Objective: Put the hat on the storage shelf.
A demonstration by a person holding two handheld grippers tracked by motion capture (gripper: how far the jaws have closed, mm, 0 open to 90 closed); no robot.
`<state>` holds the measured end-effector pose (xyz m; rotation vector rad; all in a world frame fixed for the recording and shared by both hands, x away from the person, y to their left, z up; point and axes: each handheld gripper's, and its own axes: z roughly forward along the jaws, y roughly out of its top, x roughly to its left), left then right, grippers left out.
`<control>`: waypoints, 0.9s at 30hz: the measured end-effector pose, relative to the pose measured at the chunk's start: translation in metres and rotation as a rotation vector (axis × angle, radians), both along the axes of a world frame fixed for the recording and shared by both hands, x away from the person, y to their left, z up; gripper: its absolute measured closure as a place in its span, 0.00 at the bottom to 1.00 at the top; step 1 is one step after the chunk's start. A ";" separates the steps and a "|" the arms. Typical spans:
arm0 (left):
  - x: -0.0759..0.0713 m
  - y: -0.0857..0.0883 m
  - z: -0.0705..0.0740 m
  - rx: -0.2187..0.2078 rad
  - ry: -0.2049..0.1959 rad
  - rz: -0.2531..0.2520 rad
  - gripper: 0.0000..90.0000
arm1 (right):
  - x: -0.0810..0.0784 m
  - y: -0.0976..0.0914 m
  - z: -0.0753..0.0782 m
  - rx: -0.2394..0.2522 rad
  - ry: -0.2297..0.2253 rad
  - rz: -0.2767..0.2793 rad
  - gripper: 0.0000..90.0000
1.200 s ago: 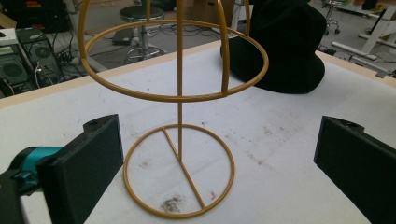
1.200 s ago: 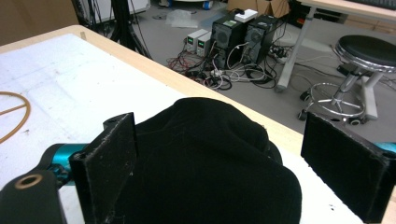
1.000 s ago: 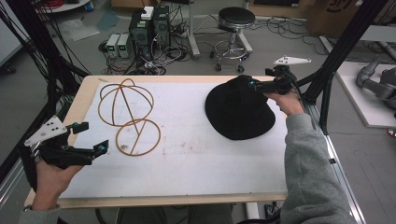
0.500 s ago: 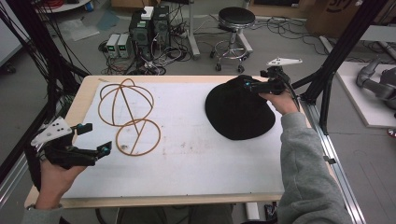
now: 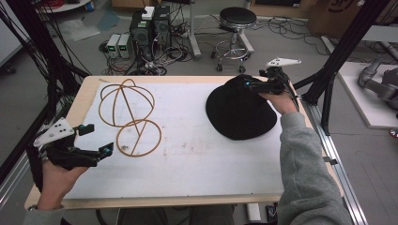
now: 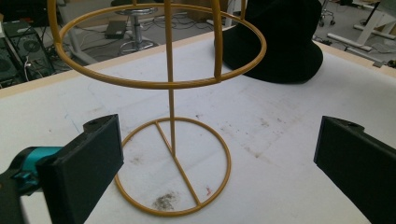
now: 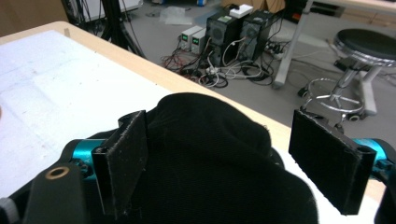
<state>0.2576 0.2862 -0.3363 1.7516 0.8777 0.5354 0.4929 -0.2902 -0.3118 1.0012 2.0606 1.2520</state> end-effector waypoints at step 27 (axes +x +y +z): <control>0.001 -0.002 -0.002 0.003 0.012 -0.005 0.02 | 0.005 0.005 -0.005 -0.033 0.007 0.071 0.44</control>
